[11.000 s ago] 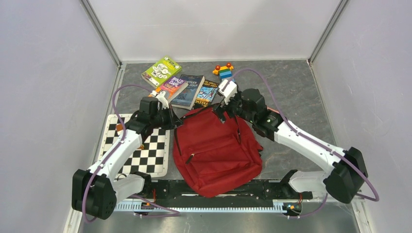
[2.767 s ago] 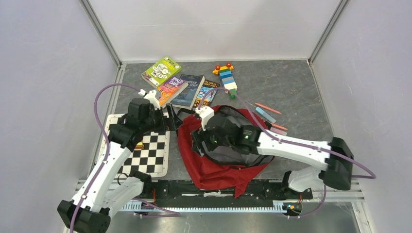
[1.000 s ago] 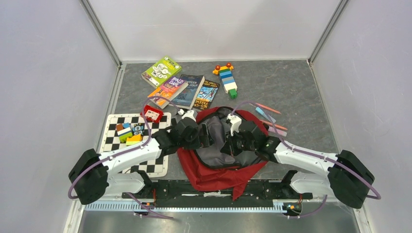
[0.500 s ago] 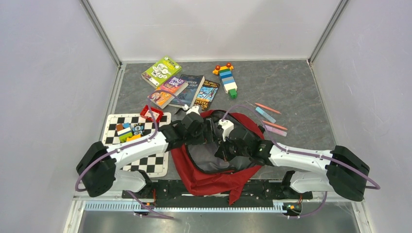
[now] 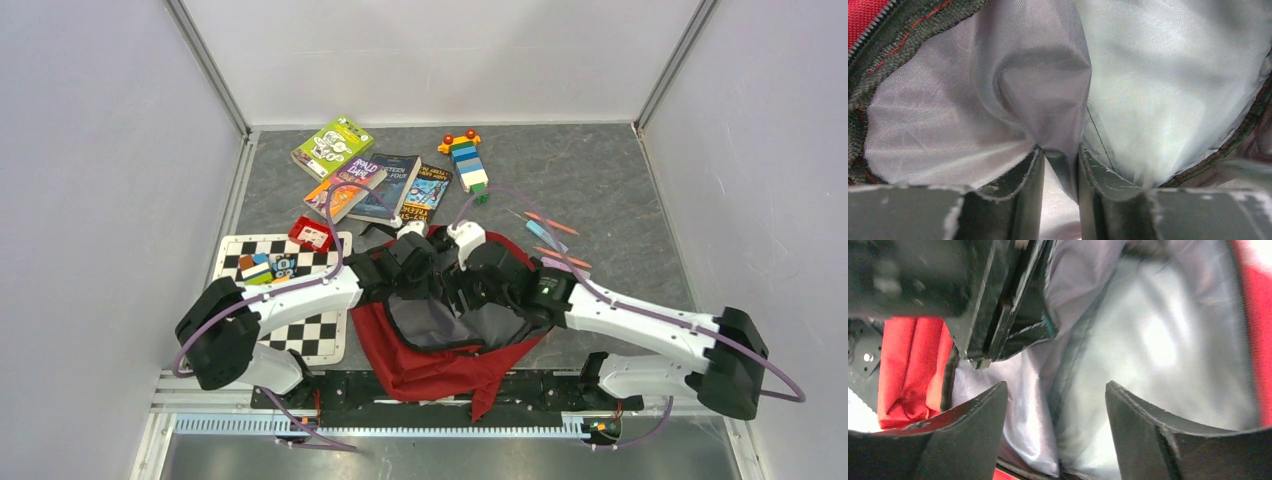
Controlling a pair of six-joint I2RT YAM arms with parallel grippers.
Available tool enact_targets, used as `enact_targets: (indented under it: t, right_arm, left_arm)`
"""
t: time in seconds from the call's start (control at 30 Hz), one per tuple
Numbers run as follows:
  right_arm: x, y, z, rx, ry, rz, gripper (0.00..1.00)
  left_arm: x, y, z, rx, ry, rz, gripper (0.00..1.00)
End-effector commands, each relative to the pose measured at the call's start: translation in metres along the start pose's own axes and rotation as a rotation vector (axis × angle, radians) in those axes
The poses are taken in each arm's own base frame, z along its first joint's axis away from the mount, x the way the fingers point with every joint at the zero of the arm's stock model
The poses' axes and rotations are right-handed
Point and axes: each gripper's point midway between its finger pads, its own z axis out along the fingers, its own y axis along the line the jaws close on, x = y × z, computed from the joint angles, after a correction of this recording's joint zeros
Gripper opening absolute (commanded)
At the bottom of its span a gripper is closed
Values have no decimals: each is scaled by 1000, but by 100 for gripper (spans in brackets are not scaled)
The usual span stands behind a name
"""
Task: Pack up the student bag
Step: Adjust the student bag at the center of the board.
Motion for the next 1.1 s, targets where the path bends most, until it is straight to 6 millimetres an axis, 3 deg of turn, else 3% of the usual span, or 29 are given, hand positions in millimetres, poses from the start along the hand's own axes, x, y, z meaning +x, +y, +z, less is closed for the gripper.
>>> enact_targets:
  t: [0.0, 0.17, 0.3, 0.43, 0.5, 0.53, 0.6, 0.63, 0.7, 0.8, 0.87, 1.07]
  right_arm:
    - [-45, -36, -50, 211, -70, -120, 84]
    - [-50, -87, -77, 413, -21, -170, 97]
    - [-25, -134, -77, 530, 84, -166, 98]
    - [0, -162, -68, 608, 171, -192, 98]
    - [11, -179, -66, 679, 212, -184, 87]
    - [15, -187, -68, 715, 228, -159, 76]
    - [19, -200, -73, 771, 230, -102, 42]
    - [21, -203, -75, 783, 225, -73, 30]
    - [29, -213, -80, 814, 239, -22, 15]
    - [54, -224, -79, 812, 311, 31, 3]
    - [70, -226, -75, 789, 341, 60, 1]
    - [88, -220, -65, 727, 358, 95, 2]
  left_arm:
    - [-10, 7, -9, -17, -55, 72, 28]
    - [-14, -1, -14, 25, -61, 113, 9]
    - [-17, -8, -21, 62, -57, 170, 2]
    - [-20, -10, -30, 66, -41, 251, 2]
    - [-25, -8, -37, 49, -37, 309, 2]
    - [-30, -7, -43, 32, -41, 340, 2]
    - [-40, 0, -56, -19, -41, 416, 2]
    - [-43, 4, -63, -43, -35, 462, 2]
    - [-54, 3, -79, -52, -40, 531, 2]
    - [-54, 2, -93, -33, -7, 609, 2]
    - [-49, 4, -96, -23, 27, 631, 2]
    - [-13, 5, -74, 41, 153, 594, 2]
